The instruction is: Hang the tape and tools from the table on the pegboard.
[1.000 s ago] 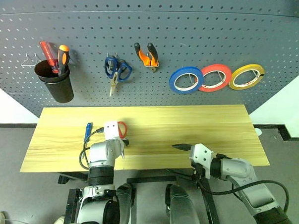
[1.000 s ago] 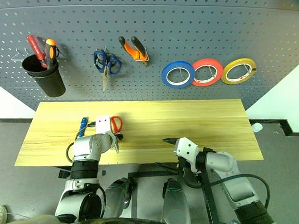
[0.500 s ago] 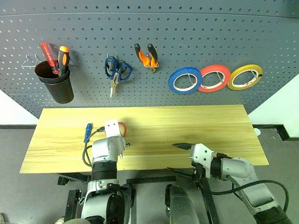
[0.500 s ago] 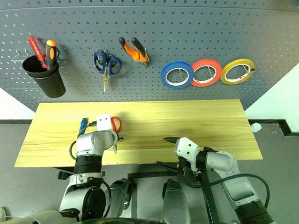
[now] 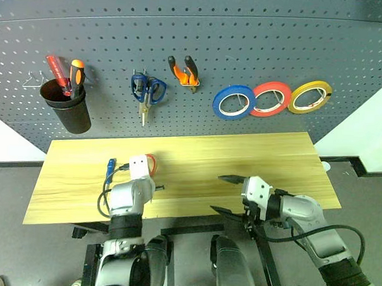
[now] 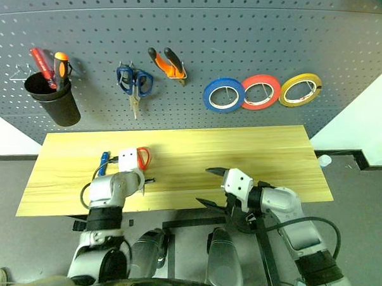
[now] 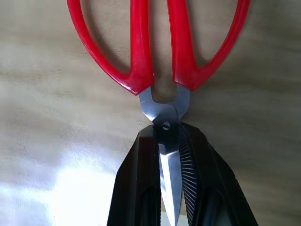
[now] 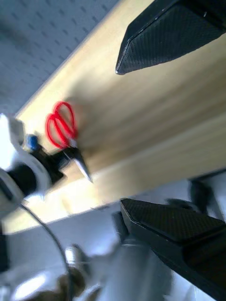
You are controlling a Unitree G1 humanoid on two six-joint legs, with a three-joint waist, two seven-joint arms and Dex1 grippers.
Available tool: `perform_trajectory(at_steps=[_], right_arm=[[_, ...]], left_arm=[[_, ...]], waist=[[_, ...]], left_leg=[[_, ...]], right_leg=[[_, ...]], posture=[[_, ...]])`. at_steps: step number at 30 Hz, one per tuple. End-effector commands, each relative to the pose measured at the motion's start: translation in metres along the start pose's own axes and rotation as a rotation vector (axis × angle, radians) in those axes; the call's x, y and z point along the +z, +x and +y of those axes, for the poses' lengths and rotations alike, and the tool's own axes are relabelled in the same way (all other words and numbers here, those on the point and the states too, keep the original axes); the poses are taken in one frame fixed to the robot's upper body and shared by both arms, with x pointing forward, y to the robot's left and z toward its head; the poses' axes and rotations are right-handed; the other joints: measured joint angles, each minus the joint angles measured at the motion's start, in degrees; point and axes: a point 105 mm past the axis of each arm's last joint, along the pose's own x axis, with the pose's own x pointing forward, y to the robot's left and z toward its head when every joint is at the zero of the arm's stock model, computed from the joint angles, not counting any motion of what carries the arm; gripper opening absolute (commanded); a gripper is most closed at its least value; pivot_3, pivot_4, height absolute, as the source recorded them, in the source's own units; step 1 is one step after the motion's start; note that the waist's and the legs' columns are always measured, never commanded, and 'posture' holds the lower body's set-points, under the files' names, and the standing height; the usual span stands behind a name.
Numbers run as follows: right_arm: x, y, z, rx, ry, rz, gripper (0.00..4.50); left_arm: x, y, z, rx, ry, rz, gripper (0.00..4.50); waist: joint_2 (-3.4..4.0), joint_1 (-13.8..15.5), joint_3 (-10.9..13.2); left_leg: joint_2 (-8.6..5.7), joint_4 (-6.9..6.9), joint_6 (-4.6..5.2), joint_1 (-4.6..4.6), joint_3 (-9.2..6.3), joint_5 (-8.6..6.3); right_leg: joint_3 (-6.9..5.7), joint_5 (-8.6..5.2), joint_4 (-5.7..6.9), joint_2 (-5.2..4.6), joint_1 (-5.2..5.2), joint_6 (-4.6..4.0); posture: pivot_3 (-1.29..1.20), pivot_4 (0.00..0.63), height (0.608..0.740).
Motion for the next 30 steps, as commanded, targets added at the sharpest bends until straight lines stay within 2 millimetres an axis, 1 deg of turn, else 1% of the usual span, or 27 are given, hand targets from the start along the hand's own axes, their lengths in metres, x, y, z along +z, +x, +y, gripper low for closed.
perform_trajectory(at_steps=[1, 2, 3, 5, 7, 9, 11, 15, 16, 19, 23, 25, 30], right_arm=[[0.046, -0.001, -0.007, 0.016, 0.003, -0.179, 4.43], [0.051, -0.001, -0.008, 0.024, 0.009, -0.200, 4.43], [0.062, -0.003, -0.011, 0.028, 0.010, -0.242, 4.43], [0.075, -0.004, -0.014, 0.033, 0.013, -0.289, 4.43], [0.083, -0.005, -0.018, 0.034, 0.013, -0.319, 4.43], [0.094, -0.005, -0.022, 0.036, 0.003, -0.356, 4.43], [0.102, -0.005, -0.025, 0.040, -0.009, -0.384, 4.43], [0.122, -0.006, -0.030, 0.051, 0.003, -0.467, 4.43], [0.125, -0.006, -0.031, 0.057, 0.015, -0.480, 4.43], [0.131, -0.006, -0.030, 0.086, 0.001, -0.494, 4.43], [0.131, -0.005, -0.030, 0.089, -0.002, -0.492, 4.43], [0.131, -0.005, -0.031, 0.085, -0.004, -0.493, 4.43], [0.130, -0.003, -0.030, 0.074, -0.006, -0.492, 4.43]], left_arm=[[0.031, -0.026, 0.006, -0.153, 0.145, -0.276, 0.23], [0.030, -0.032, 0.008, -0.196, 0.179, -0.317, 0.23], [0.028, -0.041, 0.016, -0.272, 0.177, -0.363, 0.23], [0.027, -0.056, 0.026, -0.357, 0.171, -0.440, 0.23], [0.030, -0.069, 0.038, -0.412, 0.149, -0.518, 0.23], [0.032, -0.085, 0.047, -0.477, 0.189, -0.611, 0.23], [0.035, -0.095, 0.052, -0.501, 0.215, -0.686, 0.23], [0.054, -0.115, 0.062, -0.510, 0.197, -0.903, 0.23], [0.057, -0.117, 0.064, -0.507, 0.188, -0.934, 0.23], [0.074, -0.132, 0.069, -0.541, 0.096, -1.070, 0.23], [0.083, -0.133, 0.068, -0.554, 0.084, -1.118, 0.23], [0.092, -0.134, 0.065, -0.558, 0.098, -1.149, 0.23], [0.110, -0.123, 0.058, -0.525, 0.172, -1.174, 0.23]], waist=[[0.01, -0.1, 0.0], [0.06, 0.1, 0.0], [0.04, 0.2, -0.1], [0.13, 0.3, -0.1], [0.12, 0.5, -0.1], [0.08, 0.8, -0.2], [0.08, 0.7, -0.2], [0.04, 0.7, -0.4], [0.04, 0.7, -0.5], [0.04, 0.8, -0.7], [0.04, 0.6, -1.2], [0.03, 0.6, -1.5], [0.03, 0.5, -2.4]], left_leg=[[0.02, 0.01, 0.00, 0.00, 0.00, 0.00], [0.04, -0.01, 0.00, -0.01, 0.01, 0.00], [0.02, -0.01, 0.00, 0.00, 0.01, 0.00], [0.03, -0.02, 0.01, -0.03, 0.02, -0.01], [0.02, -0.01, 0.07, -0.05, 0.06, -0.04], [0.02, 0.02, 0.08, -0.09, 0.04, -0.04], [0.05, 0.03, 0.08, -0.08, 0.04, -0.04], [0.05, 0.02, 0.09, -0.07, 0.07, -0.04], [0.05, 0.02, 0.09, -0.08, 0.07, -0.04], [0.03, 0.01, 0.11, -0.08, 0.08, -0.04], [0.02, 0.03, 0.11, -0.06, 0.09, -0.04], [0.02, 0.03, 0.11, -0.02, 0.12, -0.04], [0.04, 0.07, 0.12, 0.03, 0.13, -0.03]], right_leg=[[0.00, 0.03, 0.00, 0.02, -0.01, -0.06], [0.01, 0.05, 0.00, 0.03, -0.04, -0.09], [0.02, 0.05, -0.01, 0.02, -0.01, -0.11], [0.04, 0.08, -0.13, 0.01, -0.02, -0.17], [0.08, -0.02, -0.24, -0.05, 0.00, -0.38], [0.06, -0.01, -0.27, -0.06, 0.01, -0.44], [0.03, 0.00, -0.28, -0.04, 0.01, -0.49], [0.05, 0.01, -0.30, -0.06, 0.03, -0.49], [0.05, 0.01, -0.30, -0.06, 0.02, -0.49], [0.05, 0.08, -0.30, -0.05, 0.02, -0.38], [0.05, 0.13, -0.29, -0.02, 0.04, -0.30], [0.05, 0.14, -0.29, -0.01, 0.07, -0.29], [0.06, 0.19, -0.25, 0.05, 0.11, -0.29]], posture=[[-0.03, 0.163, 0.740], [-0.03, 0.162, 0.740], [-0.02, 0.160, 0.740], [-0.02, 0.158, 0.740], [-0.01, 0.154, 0.740], [-0.01, 0.149, 0.740], [0.00, 0.144, 0.740], [0.00, 0.134, 0.740], [0.00, 0.130, 0.740], [0.00, 0.121, 0.740], [-0.01, 0.112, 0.740], [-0.01, 0.104, 0.740], [-0.03, 0.085, 0.740]])
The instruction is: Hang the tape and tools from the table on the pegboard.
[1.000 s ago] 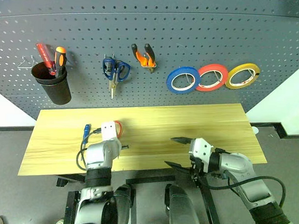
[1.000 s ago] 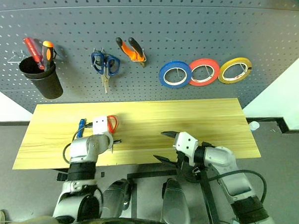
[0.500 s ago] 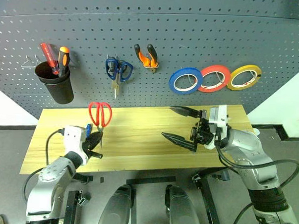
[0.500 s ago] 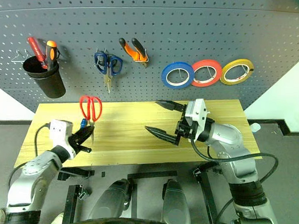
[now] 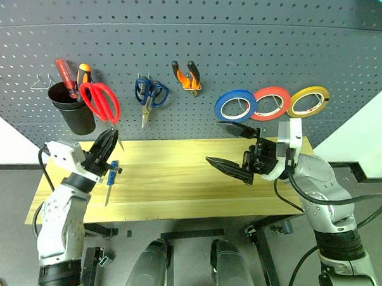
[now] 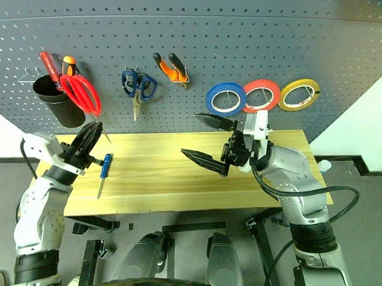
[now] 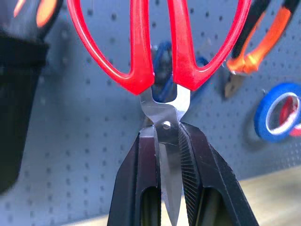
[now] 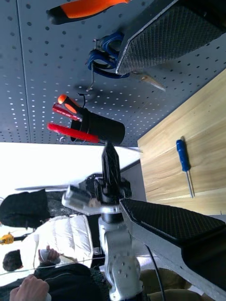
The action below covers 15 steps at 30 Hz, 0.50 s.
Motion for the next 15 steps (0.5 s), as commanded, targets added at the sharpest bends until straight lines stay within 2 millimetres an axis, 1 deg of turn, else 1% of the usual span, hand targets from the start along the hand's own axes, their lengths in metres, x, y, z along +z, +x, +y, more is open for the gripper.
perform_trajectory(at_steps=[1, 6, 12, 15], right_arm=[[0.012, 0.004, 0.003, 0.010, -0.055, -0.028, 4.43], [0.011, 0.004, 0.003, -0.005, -0.062, -0.025, 4.43], [0.008, 0.001, 0.005, -0.027, -0.065, -0.010, 4.43], [0.007, 0.000, 0.005, -0.032, -0.064, -0.004, 4.43]], left_arm=[[0.006, 0.013, 0.001, -0.014, 0.091, -0.020, 0.23], [-0.001, 0.035, -0.001, -0.013, 0.221, 0.006, 0.23], [-0.020, 0.045, 0.003, 0.021, 0.338, 0.084, 0.23], [-0.025, 0.049, 0.006, 0.050, 0.385, 0.102, 0.23]], waist=[[0.01, -0.1, -0.4], [0.01, -0.2, -1.1], [0.15, -0.4, -1.7], [0.16, -0.4, -1.8]], left_leg=[[0.00, 0.00, 0.00, 0.01, 0.01, 0.00], [0.00, -0.01, 0.00, 0.04, 0.03, 0.00], [0.00, -0.01, 0.00, 0.08, 0.06, 0.00], [0.01, 0.00, 0.00, 0.11, 0.06, 0.00]], right_leg=[[0.01, 0.00, -0.01, 0.00, 0.01, 0.01], [0.02, 0.05, 0.00, 0.01, 0.02, 0.09], [0.07, 0.10, 0.00, 0.04, 0.03, 0.16], [0.07, 0.11, 0.02, 0.06, 0.06, 0.16]], posture=[[-0.03, 0.083, 0.740], [-0.05, 0.072, 0.740], [-0.07, 0.068, 0.740], [-0.07, 0.067, 0.740]])
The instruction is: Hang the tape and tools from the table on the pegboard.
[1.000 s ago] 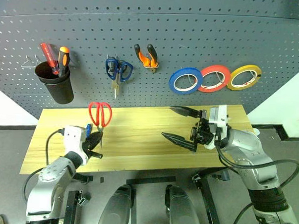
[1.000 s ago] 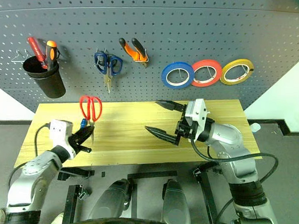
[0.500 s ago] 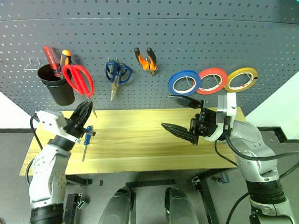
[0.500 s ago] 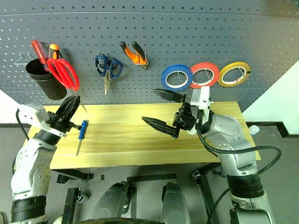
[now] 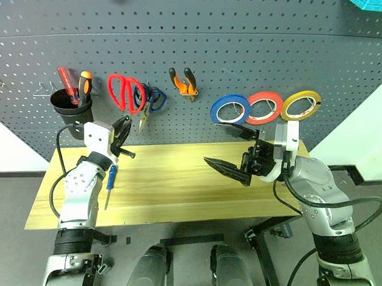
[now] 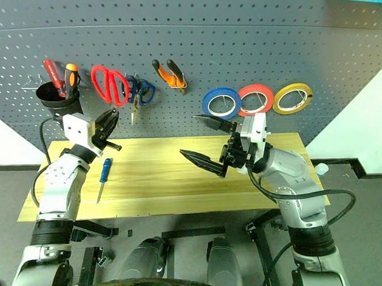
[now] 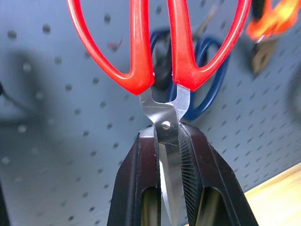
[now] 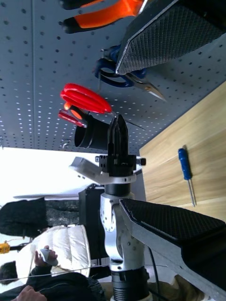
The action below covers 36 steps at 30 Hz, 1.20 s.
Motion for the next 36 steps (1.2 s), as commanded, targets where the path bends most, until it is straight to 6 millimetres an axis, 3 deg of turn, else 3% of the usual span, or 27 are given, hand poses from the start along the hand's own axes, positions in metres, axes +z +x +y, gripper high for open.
perform_trajectory(at_steps=[1, 4, 13, 17, 20, 23, 27, 30, 36], right_arm=[[0.012, 0.001, 0.004, 0.010, -0.053, -0.028, 4.43], [0.011, 0.001, 0.004, 0.010, -0.049, -0.024, 4.43], [0.007, -0.001, 0.005, 0.004, -0.046, -0.007, 4.43], [-0.003, -0.004, 0.008, 0.010, -0.057, 0.046, 4.43], [-0.010, -0.006, 0.009, 0.004, -0.054, 0.075, 4.43], [-0.026, -0.009, 0.010, -0.004, -0.070, 0.148, 4.43], [-0.060, -0.020, 0.018, 0.013, -0.105, 0.312, 4.43], [-0.081, -0.030, 0.029, 0.037, -0.106, 0.396, 4.43], [-0.109, -0.056, 0.041, 0.071, -0.144, 0.535, 4.43]], left_arm=[[0.006, 0.008, 0.004, 0.036, 0.071, -0.020, 0.23], [-0.001, 0.012, 0.002, 0.026, 0.027, 0.006, 0.23], [-0.010, 0.010, 0.010, 0.088, 0.089, 0.060, 3.24], [-0.038, -0.007, 0.019, 0.142, 0.014, 0.248, 3.24], [-0.084, -0.027, 0.018, 0.141, -0.116, 0.571, 3.24], [-0.112, -0.044, 0.025, 0.200, -0.171, 0.779, 3.24], [-0.131, -0.050, 0.038, 0.282, -0.182, 0.918, 4.47], [-0.148, -0.054, 0.042, 0.295, -0.191, 1.030, 4.47], [-0.160, -0.049, 0.043, 0.299, -0.201, 1.122, 4.47]], waist=[[0.00, 0.0, 0.0], [0.00, 0.0, -0.1], [0.00, -0.1, -0.2], [0.02, -0.2, -0.2], [0.03, -0.2, -0.2], [0.03, -0.3, -0.2], [0.01, 0.1, -0.2], [-0.02, 0.1, -0.2], [-0.04, -0.3, -0.2]], left_leg=[[0.00, 0.01, 0.00, 0.01, 0.00, 0.00], [0.00, 0.02, 0.00, 0.02, 0.00, 0.00], [0.00, 0.03, 0.00, 0.04, 0.00, 0.00], [0.00, 0.02, 0.00, 0.05, 0.01, 0.00], [0.00, 0.03, 0.01, 0.07, 0.01, 0.00], [0.01, 0.04, 0.01, 0.19, 0.01, 0.00], [0.02, 0.05, 0.01, 0.26, -0.01, 0.00], [0.01, 0.05, 0.01, 0.26, -0.02, 0.00], [0.00, 0.03, 0.01, 0.28, 0.02, 0.00]], right_leg=[[0.00, 0.00, 0.00, 0.00, 0.01, 0.00], [0.00, 0.01, 0.00, 0.00, 0.02, 0.01], [0.02, 0.02, 0.03, 0.00, 0.03, 0.02], [0.03, 0.02, 0.03, 0.00, 0.03, 0.03], [0.03, 0.01, 0.09, 0.01, 0.04, 0.03], [0.03, -0.02, 0.18, 0.04, 0.10, 0.08], [0.02, -0.15, 0.17, 0.04, 0.19, 0.28], [0.01, -0.15, 0.18, 0.04, 0.20, 0.28], [0.04, -0.17, 0.13, 0.02, 0.21, 0.32]], posture=[[-0.07, 0.067, 0.740], [-0.07, 0.067, 0.740], [-0.07, 0.077, 0.740], [-0.07, 0.083, 0.740], [-0.06, 0.101, 0.740], [-0.06, 0.114, 0.740], [-0.06, 0.126, 0.740], [-0.07, 0.134, 0.740], [-0.09, 0.141, 0.740]])
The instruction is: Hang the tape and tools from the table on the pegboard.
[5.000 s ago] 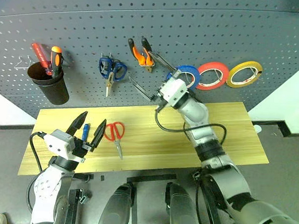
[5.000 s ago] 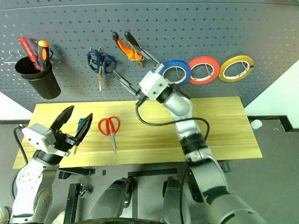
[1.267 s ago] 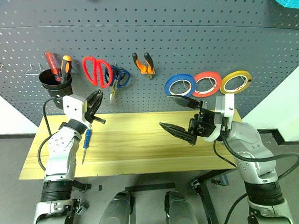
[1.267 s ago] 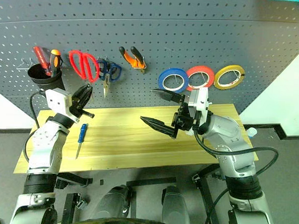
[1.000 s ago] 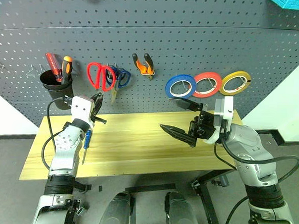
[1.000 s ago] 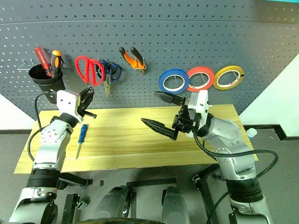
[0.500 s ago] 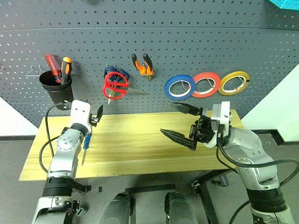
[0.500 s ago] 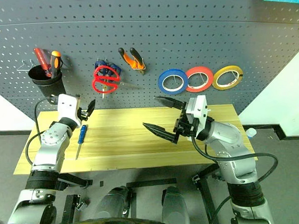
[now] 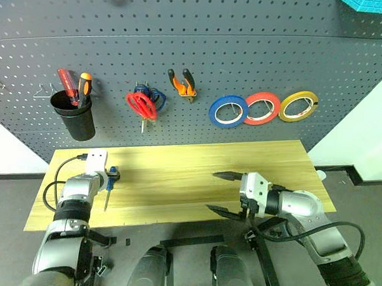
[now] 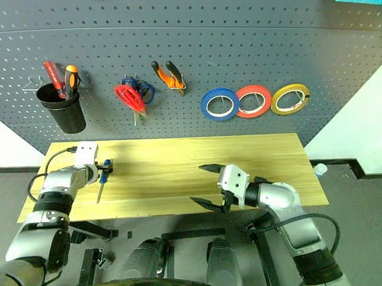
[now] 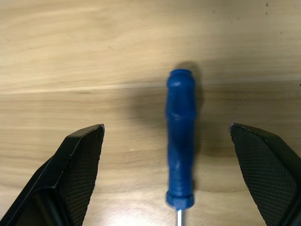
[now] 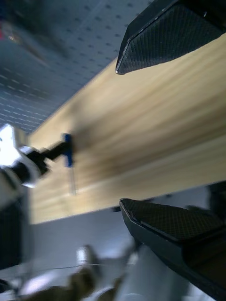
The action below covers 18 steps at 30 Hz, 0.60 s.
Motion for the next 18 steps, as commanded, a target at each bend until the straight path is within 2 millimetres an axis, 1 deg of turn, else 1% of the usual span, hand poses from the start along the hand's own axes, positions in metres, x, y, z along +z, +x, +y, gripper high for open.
perform_trajectory(at_steps=[1, 5, 8, 9, 11, 17, 18], right_arm=[[-0.005, -0.005, 0.004, 0.000, -0.040, 0.019, 4.43], [-0.008, -0.007, 0.005, -0.013, -0.041, 0.023, 4.43], [-0.008, -0.007, 0.003, -0.024, -0.044, 0.022, 4.43], [-0.008, -0.007, 0.003, -0.025, -0.045, 0.023, 4.43], [-0.008, -0.007, 0.002, -0.028, -0.046, 0.023, 4.43], [-0.008, -0.005, 0.000, -0.028, -0.051, 0.020, 4.43], [-0.007, -0.004, -0.001, -0.028, -0.053, 0.017, 4.43]], left_arm=[[0.001, 0.003, 0.007, 0.031, 0.007, 0.041, 4.47], [-0.008, 0.007, 0.007, 0.039, -0.018, 0.113, 4.47], [-0.014, 0.009, 0.006, 0.045, -0.041, 0.138, 3.85], [-0.014, 0.009, 0.006, 0.047, -0.045, 0.138, 3.58], [-0.014, 0.009, 0.006, 0.053, -0.055, 0.139, 2.84], [-0.016, 0.009, 0.011, 0.069, -0.072, 0.146, 0.73], [-0.016, 0.008, 0.012, 0.072, -0.077, 0.146, 0.51]], waist=[[-0.01, -0.2, 0.0], [-0.02, -0.7, 0.0], [-0.03, -1.2, 0.0], [-0.04, -1.4, 0.0], [-0.05, -1.6, 0.0], [-0.05, -1.4, 0.0], [-0.05, -1.4, 0.0]], left_leg=[[0.00, -0.02, 0.00, 0.00, 0.00, 0.00], [0.01, -0.02, 0.00, 0.01, 0.00, 0.00], [0.00, -0.04, -0.01, 0.20, 0.00, 0.00], [0.00, -0.08, -0.01, 0.33, 0.00, -0.01], [0.01, -0.12, 0.01, 0.55, 0.01, -0.03], [0.00, -0.11, 0.01, 0.55, 0.00, -0.03], [0.00, -0.11, 0.01, 0.55, 0.00, -0.03]], right_leg=[[0.00, -0.01, 0.00, 0.00, 0.00, 0.01], [0.00, -0.01, 0.01, 0.00, 0.01, 0.02], [0.00, -0.03, -0.01, -0.03, 0.20, 0.05], [0.00, -0.04, -0.04, -0.04, 0.34, 0.07], [0.00, -0.07, -0.07, -0.05, 0.52, 0.10], [0.00, -0.07, -0.07, -0.07, 0.52, 0.10], [0.00, -0.07, -0.07, -0.08, 0.52, 0.10]], posture=[[-0.10, 0.142, 0.740], [-0.11, 0.142, 0.740], [-0.11, 0.143, 0.740], [-0.11, 0.144, 0.740], [-0.11, 0.144, 0.740], [-0.10, 0.140, 0.740], [-0.10, 0.138, 0.740]])
